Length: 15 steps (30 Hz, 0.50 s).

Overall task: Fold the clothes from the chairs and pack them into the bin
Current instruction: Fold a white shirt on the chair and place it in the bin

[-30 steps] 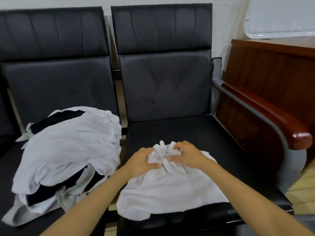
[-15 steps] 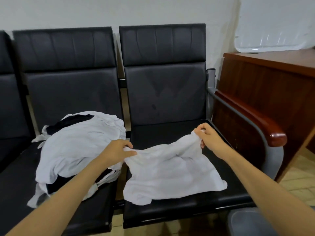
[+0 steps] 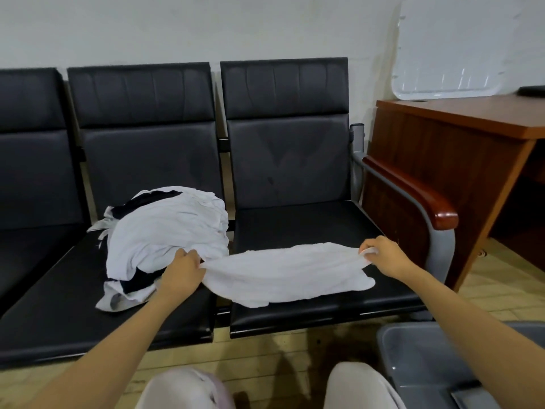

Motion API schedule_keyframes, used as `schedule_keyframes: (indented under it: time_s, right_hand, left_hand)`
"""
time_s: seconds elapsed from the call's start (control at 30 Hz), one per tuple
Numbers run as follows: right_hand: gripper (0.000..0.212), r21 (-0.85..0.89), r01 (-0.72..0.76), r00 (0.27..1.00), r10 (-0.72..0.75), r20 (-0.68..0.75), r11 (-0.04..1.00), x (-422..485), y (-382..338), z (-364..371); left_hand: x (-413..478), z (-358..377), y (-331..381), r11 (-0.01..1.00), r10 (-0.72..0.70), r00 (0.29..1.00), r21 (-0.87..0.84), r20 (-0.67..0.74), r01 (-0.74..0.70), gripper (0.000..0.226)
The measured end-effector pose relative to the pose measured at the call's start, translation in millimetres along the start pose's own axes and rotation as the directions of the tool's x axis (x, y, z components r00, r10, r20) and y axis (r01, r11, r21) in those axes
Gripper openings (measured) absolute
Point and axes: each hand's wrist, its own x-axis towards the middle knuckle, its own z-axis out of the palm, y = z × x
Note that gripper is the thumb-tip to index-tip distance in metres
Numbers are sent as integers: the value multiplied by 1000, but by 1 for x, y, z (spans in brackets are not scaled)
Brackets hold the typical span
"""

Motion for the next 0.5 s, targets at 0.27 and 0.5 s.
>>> schedule_keyframes:
  time_s: [0.27, 0.5]
  right_hand:
    - [17, -34, -50, 991, 54, 120, 998, -17, 10, 11]
    - [12, -124, -78, 989, 92, 112, 989, -21, 14, 28]
  left_hand:
    - [-20, 10, -9, 674, -243, 896, -600, 371, 431, 15]
    - [-15, 18, -4, 206, -107, 891, -866, 442, 455, 31]
